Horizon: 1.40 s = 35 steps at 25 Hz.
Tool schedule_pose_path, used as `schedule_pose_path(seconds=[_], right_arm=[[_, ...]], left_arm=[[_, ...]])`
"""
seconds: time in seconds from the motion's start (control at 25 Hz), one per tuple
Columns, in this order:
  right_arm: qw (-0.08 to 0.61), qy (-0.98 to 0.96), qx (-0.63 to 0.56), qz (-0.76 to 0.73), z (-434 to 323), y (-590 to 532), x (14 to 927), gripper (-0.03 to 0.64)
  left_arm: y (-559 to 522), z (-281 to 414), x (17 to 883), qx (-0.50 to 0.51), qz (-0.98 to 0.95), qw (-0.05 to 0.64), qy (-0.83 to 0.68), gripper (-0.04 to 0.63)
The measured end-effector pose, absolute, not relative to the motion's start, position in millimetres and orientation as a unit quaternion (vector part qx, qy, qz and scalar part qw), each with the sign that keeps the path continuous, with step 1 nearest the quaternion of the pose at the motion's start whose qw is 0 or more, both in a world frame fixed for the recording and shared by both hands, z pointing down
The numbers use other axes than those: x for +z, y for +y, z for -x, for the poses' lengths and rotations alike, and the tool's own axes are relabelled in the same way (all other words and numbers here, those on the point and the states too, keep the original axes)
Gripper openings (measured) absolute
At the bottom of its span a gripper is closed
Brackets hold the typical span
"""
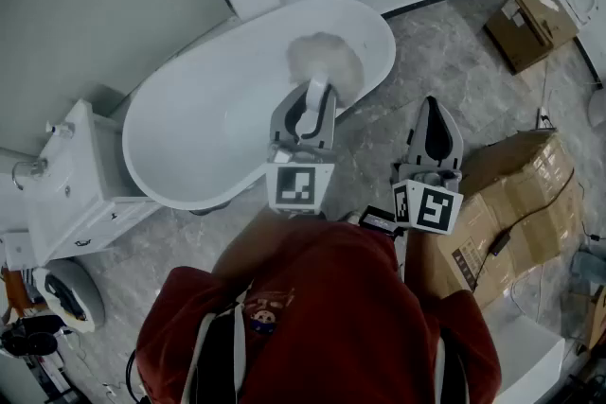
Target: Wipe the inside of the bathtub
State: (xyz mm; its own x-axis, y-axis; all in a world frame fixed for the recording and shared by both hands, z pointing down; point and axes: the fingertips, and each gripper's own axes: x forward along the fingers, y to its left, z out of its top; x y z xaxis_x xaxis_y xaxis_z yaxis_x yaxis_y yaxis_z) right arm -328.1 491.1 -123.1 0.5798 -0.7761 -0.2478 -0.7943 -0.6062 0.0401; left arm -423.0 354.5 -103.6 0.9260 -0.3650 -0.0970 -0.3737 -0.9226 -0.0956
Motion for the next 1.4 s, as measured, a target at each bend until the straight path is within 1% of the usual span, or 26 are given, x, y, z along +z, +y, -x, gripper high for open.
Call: schedule_pose_path(seconds=[0.44,0.84,1.04,1.2,1.4], right_arm=[[0.03,0.439,0.116,0.89,307.0,527.9,-117.4,0.011],[0.044,0.44,0.115,0.889,289.1,567.4,-113.2,0.011],[0.041,0.439,0.115,0.89,276.3,581.5,-109.6,0.011],[0.044,0.44,0.106,0.891,258.6,578.8,-107.0,0.011],[0.033,0.435,0.104,0.894,230.0,564.4,-100.4,0.011]], left_arm=[[394.7,397.4,-107.4,0.045,0.979,0.07,0.187,0.094],[445.5,373.1,-103.2,0.047,0.98,0.057,0.186,0.092],[461.4,356.4,-90.3,0.03,0.981,0.093,0.169,0.092],[462.0,336.2,-95.0,0.04,0.984,0.055,0.166,0.092],[448.8,302.5,-87.3,0.036,0.986,0.049,0.152,0.092]])
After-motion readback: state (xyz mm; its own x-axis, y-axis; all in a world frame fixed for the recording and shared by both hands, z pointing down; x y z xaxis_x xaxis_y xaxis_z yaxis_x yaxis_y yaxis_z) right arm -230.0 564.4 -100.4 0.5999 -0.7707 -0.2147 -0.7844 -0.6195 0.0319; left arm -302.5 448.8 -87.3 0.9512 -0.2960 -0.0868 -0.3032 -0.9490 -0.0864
